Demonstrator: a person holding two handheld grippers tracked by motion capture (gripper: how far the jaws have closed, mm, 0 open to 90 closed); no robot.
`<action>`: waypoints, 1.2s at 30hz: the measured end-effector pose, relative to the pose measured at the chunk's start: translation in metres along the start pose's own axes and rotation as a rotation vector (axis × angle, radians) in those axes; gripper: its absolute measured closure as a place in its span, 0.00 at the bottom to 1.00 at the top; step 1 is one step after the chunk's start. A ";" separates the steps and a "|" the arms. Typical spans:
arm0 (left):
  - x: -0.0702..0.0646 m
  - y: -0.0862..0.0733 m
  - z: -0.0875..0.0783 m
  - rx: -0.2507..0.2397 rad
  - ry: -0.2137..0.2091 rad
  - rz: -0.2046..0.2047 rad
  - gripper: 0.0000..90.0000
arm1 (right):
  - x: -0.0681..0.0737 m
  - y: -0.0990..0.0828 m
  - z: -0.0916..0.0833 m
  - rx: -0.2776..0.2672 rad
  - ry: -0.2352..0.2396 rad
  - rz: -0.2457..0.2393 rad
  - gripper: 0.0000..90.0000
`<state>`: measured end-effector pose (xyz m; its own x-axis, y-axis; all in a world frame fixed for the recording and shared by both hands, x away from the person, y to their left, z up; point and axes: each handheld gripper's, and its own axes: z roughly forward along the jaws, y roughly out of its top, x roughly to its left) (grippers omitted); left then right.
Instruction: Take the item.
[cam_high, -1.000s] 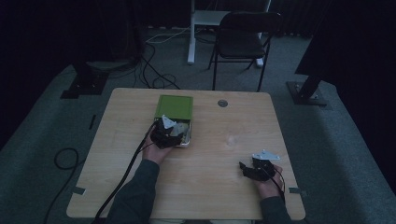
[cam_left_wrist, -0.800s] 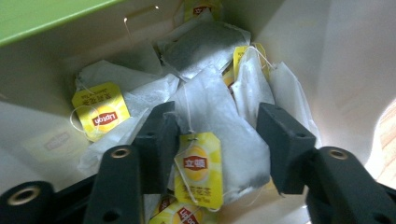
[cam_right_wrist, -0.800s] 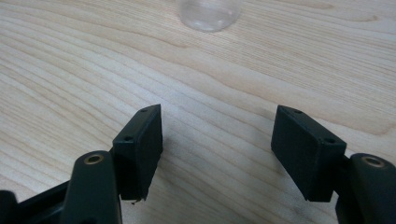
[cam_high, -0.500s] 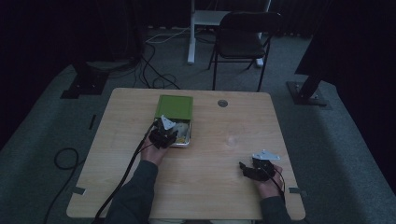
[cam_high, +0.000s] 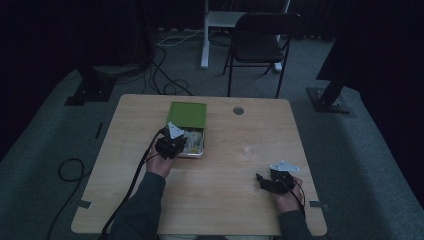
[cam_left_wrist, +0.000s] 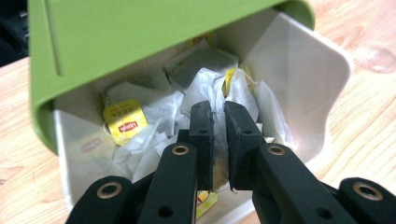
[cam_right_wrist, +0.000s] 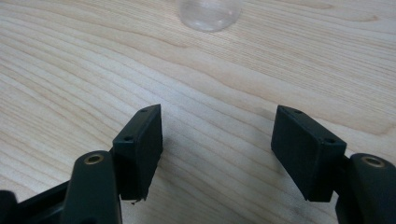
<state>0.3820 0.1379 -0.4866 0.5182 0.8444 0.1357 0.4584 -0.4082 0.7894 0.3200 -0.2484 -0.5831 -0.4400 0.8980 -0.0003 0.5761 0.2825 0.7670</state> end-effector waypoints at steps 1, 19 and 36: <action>0.001 0.001 -0.002 -0.006 -0.005 -0.004 0.93 | 0.000 0.000 0.000 0.000 0.000 0.000 0.37; -0.002 0.007 -0.028 -0.081 -0.174 -0.021 0.93 | 0.000 0.000 0.000 -0.001 0.000 -0.001 0.37; -0.019 0.014 -0.030 -0.103 -0.293 0.007 0.93 | -0.003 0.001 0.001 0.000 0.003 0.001 0.37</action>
<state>0.3567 0.1264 -0.4597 0.7141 0.6995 -0.0251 0.3862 -0.3638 0.8477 0.3223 -0.2504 -0.5830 -0.4411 0.8974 0.0023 0.5765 0.2814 0.7671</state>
